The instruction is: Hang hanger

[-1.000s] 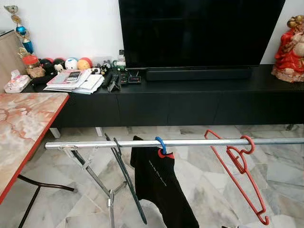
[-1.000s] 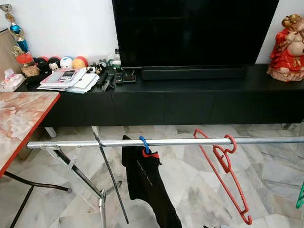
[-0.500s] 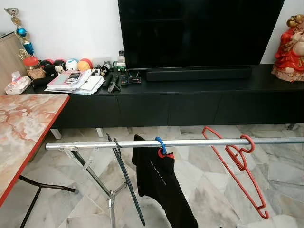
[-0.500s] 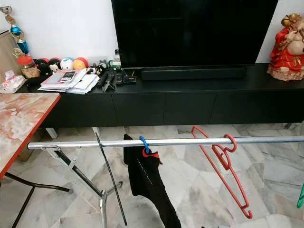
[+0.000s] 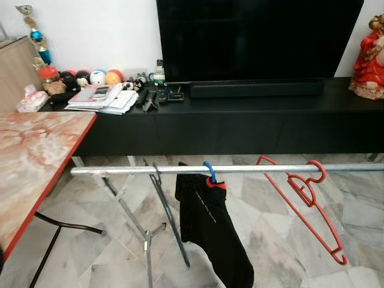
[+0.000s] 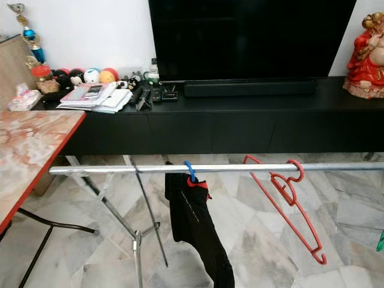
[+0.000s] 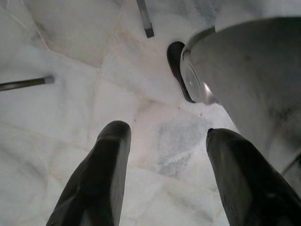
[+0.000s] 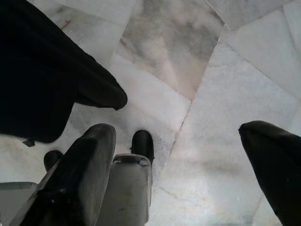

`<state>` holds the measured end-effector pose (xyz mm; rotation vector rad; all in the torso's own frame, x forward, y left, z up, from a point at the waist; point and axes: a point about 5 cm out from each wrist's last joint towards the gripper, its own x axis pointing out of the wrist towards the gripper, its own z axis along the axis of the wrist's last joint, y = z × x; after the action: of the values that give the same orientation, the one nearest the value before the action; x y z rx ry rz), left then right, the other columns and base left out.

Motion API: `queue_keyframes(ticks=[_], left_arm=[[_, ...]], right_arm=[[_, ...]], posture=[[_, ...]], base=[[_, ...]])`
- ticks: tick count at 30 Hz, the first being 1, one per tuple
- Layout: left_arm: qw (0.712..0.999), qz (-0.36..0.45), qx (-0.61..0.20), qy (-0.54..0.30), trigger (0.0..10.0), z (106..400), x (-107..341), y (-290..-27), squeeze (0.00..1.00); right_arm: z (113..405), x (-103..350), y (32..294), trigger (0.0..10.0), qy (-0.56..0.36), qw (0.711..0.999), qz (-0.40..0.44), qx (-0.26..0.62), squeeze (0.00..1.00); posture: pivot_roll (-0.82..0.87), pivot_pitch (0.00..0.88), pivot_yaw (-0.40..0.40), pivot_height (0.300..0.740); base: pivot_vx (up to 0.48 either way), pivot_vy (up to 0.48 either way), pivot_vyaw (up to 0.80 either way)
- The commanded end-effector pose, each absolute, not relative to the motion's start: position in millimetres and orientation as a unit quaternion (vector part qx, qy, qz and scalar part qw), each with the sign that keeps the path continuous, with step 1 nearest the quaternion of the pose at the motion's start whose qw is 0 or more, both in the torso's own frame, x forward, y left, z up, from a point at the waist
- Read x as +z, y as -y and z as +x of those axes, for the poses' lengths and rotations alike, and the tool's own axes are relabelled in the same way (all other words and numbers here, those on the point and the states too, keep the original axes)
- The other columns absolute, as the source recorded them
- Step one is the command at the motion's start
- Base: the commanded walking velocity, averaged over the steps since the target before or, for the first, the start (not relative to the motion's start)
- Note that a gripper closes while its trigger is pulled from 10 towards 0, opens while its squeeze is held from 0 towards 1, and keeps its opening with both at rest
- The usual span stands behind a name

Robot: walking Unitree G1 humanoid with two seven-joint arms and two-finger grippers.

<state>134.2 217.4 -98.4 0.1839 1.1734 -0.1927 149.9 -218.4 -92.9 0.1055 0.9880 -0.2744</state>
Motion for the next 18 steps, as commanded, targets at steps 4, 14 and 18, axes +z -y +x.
queue_keyframes(ticks=[4,14,18], left_arm=[[0.821,0.079,-0.083,-0.56,10.0,130.7,-99.4,-219.3,0.0],[0.822,0.077,-0.078,-0.559,10.0,128.9,-99.5,-221.6,0.0],[0.82,0.076,-0.074,-0.562,10.0,126.0,-100.2,-222.8,0.0]], right_arm=[[147.6,-94.8,214.1,10.0,-0.478,0.867,0.051,-0.128,0.0],[158.2,-87.8,228.1,10.0,-0.466,0.874,0.048,-0.128,0.0],[156.0,-87.4,232.7,10.0,-0.467,0.875,0.044,-0.124,0.0]], posture=[[0.07,0.002,0.027,0.74],[0.1,0.002,0.023,0.74],[0.11,0.003,0.016,0.74]], base=[[-0.269,0.0,0.0],[-0.267,0.0,0.0],[-0.266,0.0,0.0]])
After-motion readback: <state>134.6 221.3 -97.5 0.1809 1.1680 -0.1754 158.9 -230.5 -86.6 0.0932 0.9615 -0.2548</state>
